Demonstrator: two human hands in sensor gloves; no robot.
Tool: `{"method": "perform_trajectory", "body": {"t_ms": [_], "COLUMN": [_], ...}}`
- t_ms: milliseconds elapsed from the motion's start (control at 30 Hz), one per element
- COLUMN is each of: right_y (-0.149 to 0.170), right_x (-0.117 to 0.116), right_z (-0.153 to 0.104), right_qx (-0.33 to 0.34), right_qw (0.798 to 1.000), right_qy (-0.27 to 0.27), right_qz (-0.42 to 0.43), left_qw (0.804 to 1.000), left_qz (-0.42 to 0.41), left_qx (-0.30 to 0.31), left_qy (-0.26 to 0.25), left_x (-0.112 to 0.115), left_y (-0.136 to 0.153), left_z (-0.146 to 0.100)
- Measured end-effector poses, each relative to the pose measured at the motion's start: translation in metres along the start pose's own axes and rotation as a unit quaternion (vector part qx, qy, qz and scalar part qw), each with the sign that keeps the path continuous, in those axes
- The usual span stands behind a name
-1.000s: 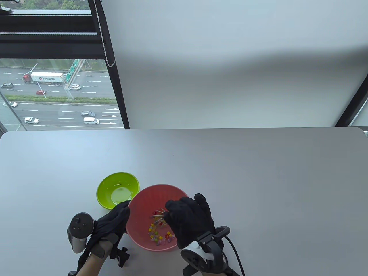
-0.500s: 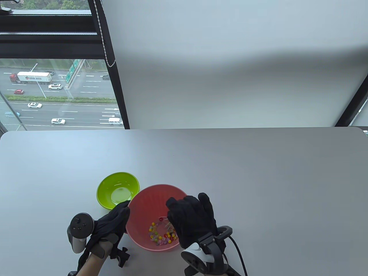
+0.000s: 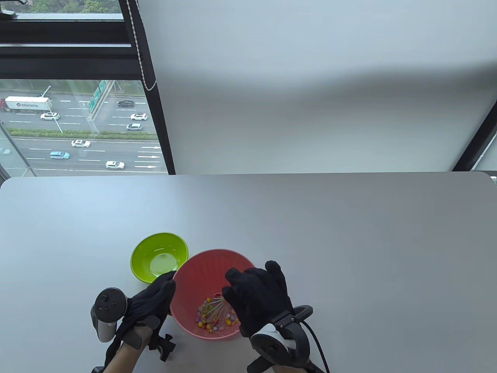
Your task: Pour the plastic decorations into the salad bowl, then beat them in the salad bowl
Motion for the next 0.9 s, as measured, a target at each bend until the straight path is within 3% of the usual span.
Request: {"method": "perform_trajectory", "body": {"t_ms": [900], "right_y": [-0.0079], "right_x": [0.0068], "right_z": [-0.0018], "right_qx": [0.041], "right_qw": [0.995], "right_qy": [0.034], "right_qz": [-0.089], "left_qw": [1.000], "left_qz": [0.000], "left_qx": [0.001], "left_qy": [0.000], "left_x": [-0.0001], "left_y": [-0.0001], "left_z": [-0.0001]}}
Point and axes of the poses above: the tracker on the back of each hand, its own y axis roughly to the little-finger side, its own z axis roughly from the wrist to the fingertips, x = y × z, the point moved 5 cm from there along z, roughly from the wrist to the fingertips, and after that the axes turned 9 degrees about -z, right-handed, at the moved point
